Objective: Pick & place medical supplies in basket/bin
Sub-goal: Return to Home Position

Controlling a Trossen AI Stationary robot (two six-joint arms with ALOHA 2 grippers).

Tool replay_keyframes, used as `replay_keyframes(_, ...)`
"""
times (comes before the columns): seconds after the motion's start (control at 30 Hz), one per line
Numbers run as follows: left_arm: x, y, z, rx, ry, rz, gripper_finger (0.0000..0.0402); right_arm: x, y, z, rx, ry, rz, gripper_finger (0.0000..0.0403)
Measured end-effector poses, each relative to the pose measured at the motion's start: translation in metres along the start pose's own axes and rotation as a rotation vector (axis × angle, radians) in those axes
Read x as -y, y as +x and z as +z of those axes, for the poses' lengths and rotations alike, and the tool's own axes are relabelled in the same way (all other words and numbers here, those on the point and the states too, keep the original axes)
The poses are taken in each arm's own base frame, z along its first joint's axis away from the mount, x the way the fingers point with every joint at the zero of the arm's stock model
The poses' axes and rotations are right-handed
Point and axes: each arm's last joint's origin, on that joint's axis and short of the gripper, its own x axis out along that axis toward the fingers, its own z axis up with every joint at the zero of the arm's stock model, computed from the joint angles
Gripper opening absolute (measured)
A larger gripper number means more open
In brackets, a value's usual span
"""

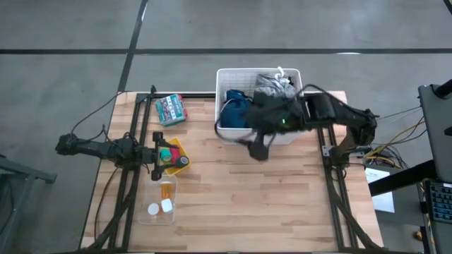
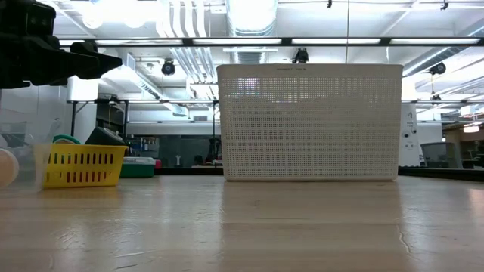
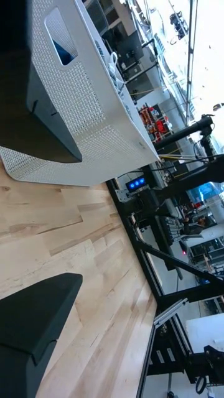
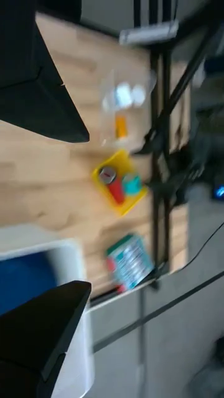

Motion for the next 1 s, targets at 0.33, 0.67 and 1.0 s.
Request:
replay_keyframes(0.33,0.000,0.000,0.000,0.000,0.000,0.000,0.0310,-0.065,0.024,-0.016,0.083,-0.179,0.141,0.0380)
replay_keyframes(0.67,0.000,0.000,0.000,0.001,0.000,0.000,0.0310,-0.095,0.051,-0.068,0.215,-0.164,0.218,0.0380)
replay_keyframes(1.0,0.000,0.000,0.000,0.000,0.000,0.000,0.0310,-0.096,0.031,-0.146,0.415,-0.144,0.318,0.0380)
